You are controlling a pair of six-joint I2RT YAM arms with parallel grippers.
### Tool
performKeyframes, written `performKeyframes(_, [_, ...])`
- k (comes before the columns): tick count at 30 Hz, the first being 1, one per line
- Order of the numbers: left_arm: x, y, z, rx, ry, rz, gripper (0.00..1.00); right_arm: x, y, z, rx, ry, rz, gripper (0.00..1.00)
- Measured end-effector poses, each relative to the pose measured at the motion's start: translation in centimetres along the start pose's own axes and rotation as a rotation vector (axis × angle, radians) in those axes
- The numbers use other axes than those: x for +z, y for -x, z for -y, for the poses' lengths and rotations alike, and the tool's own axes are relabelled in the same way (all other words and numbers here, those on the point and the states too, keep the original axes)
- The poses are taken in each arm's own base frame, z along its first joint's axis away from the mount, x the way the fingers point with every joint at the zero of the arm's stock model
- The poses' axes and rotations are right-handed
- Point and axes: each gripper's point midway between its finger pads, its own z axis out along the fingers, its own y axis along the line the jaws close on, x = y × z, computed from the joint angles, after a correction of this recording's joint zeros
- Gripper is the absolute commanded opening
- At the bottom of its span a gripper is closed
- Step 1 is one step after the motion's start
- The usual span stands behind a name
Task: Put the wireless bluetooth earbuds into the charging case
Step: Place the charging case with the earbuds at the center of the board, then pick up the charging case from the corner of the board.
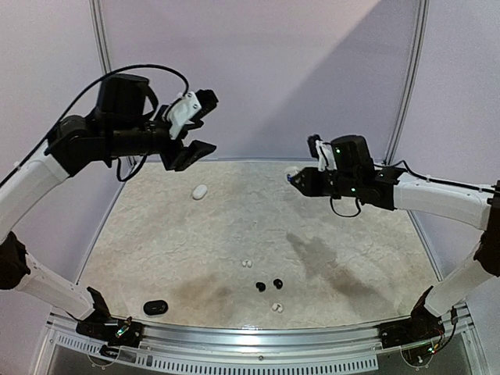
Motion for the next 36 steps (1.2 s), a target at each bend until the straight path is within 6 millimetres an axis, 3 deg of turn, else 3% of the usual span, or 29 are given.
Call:
performKeyframes(3, [3.3,-3.2,-0.4,-0.011,0.024,-0.165,0.85,0.4,-5.1,7.6,0.241,-0.118,-0.111,0.00])
performKeyframes(6, [6.6,-7.4,-0.1,-0.034,0.001,-0.345,0.92,0.1,-10.1,11.3,0.421,-0.173,-0.222,0.00])
performKeyframes(10, [9.9,-12.5,0.3,-0.082,-0.046,-0.540,0.97,0.7,-13.7,12.4,0.544,-0.169,-0.319,0.00])
performKeyframes(15, [12.6,-16.7,0.2,-0.155,-0.086,-0.677,0.99,1.7,-15.7,12.8,0.631,-0.125,-0.382,0.01])
performKeyframes(18, [14.2,-18.3,-0.3,-0.211,-0.095,-0.716,0.99,2.3,-16.7,13.7,0.684,-0.116,-0.411,0.14])
performKeyframes(23, [15.8,-21.4,-1.6,-0.306,-0.095,-0.769,0.99,2.8,-16.6,13.8,0.710,-0.086,-0.431,0.44])
performKeyframes(26, [16.2,-23.6,-2.8,-0.369,-0.081,-0.800,0.99,2.7,-17.2,14.3,0.710,-0.140,-0.480,0.76])
performKeyframes(28, [16.5,-25.3,-3.8,-0.410,-0.068,-0.819,0.99,2.5,-16.5,14.4,0.695,-0.177,-0.508,0.95])
performKeyframes(36, [19.4,-30.7,-5.8,-0.483,-0.064,-0.857,0.99,0.3,-9.7,14.9,0.517,-0.366,-0.524,0.99])
